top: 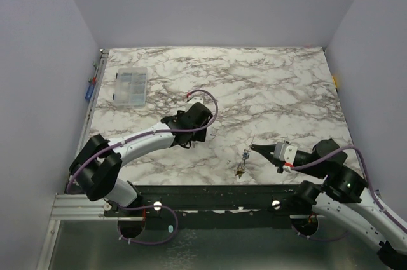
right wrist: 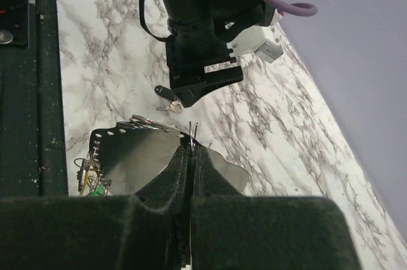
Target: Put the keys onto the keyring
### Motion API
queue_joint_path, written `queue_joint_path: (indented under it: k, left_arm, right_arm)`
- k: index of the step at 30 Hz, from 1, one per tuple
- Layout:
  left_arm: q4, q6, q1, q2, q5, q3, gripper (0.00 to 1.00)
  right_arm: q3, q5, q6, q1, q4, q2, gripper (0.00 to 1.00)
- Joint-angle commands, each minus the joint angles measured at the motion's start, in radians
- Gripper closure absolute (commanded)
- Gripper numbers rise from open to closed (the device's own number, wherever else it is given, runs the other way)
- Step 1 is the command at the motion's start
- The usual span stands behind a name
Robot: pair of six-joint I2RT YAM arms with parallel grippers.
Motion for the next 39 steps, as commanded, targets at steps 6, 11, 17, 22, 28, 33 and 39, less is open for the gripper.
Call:
queue_joint_path:
  k: [6,11,17,22,28,33,39]
  left_arm:
    - [-0.091,0.538,-0.004,0.096,0.187,0.114,0.36]
    - [-0.148,0.744,-0.004,0.132,0.279,0.155,0.41]
    - [-0.181,0.893,0.011,0.158,0.27,0.169,0.44]
    - [-0.162,0.968,0.039,0.18,0.274,0.168,0.44]
    - [-0.112,1.021,0.06,0.218,0.3,0.182,0.49]
    - [-0.131,1.031,0.074,0.267,0.308,0.207,0.51]
    - [-0.135,1.025,0.076,0.28,0.327,0.208,0.53]
  right_arm:
    - [0.039,-0.024,0.019,0.004,0.022,0.004,0.99]
    - [0.048,-0.019,0.024,0.004,0.011,-0.003,0.99]
    - [0.053,-0.013,0.024,0.004,-0.006,-0.011,0.99]
    - [0.052,-0.014,0.034,0.004,-0.006,-0.014,0.99]
    - [0.046,-0.01,0.037,0.004,-0.007,-0.024,0.99]
    - [0.052,-0.007,0.042,0.004,-0.018,-0.027,0.99]
    - [0.049,-0.001,0.038,0.004,-0.024,-0.033,0.99]
